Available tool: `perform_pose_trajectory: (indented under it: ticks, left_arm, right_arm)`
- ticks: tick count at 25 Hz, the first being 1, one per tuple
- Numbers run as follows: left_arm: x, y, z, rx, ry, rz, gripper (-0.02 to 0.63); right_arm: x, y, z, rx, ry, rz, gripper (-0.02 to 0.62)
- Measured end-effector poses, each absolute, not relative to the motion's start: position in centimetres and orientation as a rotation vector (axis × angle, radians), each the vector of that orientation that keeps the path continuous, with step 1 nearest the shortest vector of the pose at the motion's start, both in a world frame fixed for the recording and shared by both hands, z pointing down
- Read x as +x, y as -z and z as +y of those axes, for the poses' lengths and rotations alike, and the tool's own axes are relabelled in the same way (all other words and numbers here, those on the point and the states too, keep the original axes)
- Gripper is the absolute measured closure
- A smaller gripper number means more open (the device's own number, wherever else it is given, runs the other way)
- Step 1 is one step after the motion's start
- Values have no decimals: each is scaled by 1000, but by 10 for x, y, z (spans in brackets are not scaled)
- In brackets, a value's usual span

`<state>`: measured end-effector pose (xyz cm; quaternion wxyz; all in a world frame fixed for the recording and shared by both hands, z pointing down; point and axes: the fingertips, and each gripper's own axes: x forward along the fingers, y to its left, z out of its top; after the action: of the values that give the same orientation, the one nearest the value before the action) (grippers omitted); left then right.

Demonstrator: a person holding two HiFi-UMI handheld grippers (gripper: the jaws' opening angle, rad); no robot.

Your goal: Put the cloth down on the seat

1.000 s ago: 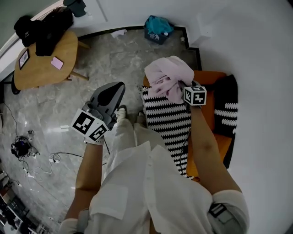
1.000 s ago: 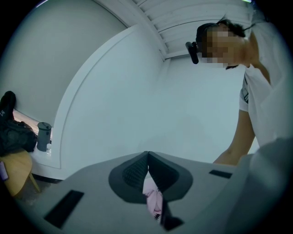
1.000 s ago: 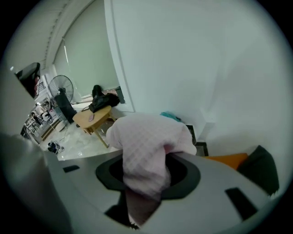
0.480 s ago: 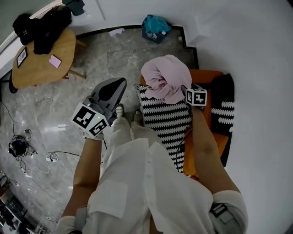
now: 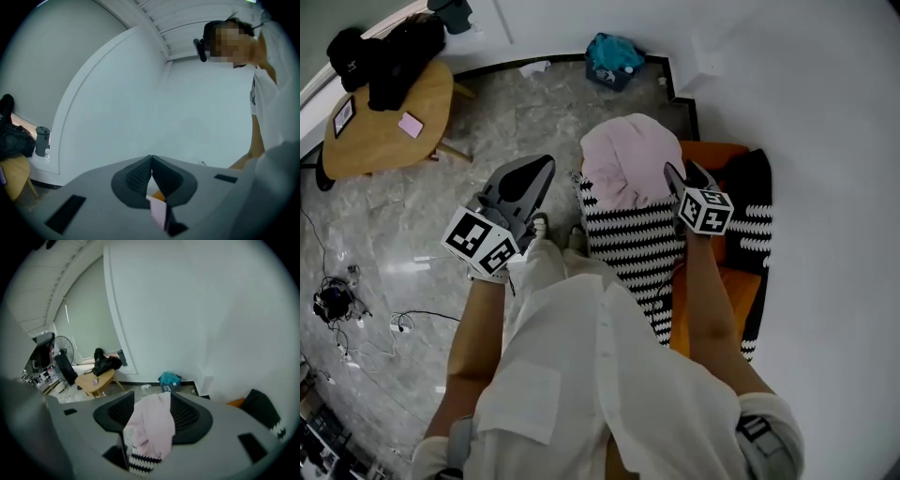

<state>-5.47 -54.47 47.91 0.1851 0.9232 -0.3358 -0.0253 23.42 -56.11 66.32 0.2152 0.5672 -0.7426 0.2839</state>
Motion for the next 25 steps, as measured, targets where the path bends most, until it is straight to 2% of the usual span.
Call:
perform_pose_trajectory:
  ticks: [3, 6, 10, 14, 25]
  left_arm:
    - [-59, -473, -542, 2596, 85, -965, 591]
    - [-62, -465, -538, 2595, 103, -990, 591]
    - [-62, -454, -537, 2609, 117, -1016, 591]
    - [-64, -447, -534, 2611, 129, -1027, 591]
    - [-59, -450, -530, 2597, 118, -1043, 591]
  right_arm:
    - [213, -623, -559, 1607, -713, -2187, 345]
    - [196, -581, -553, 1628, -594, -2295, 375]
    - [183, -529, -541, 1639, -446, -2422, 453]
    - [175, -489, -527, 1624, -318, -2506, 574]
    - [166, -459, -523, 1507, -208, -2596, 586]
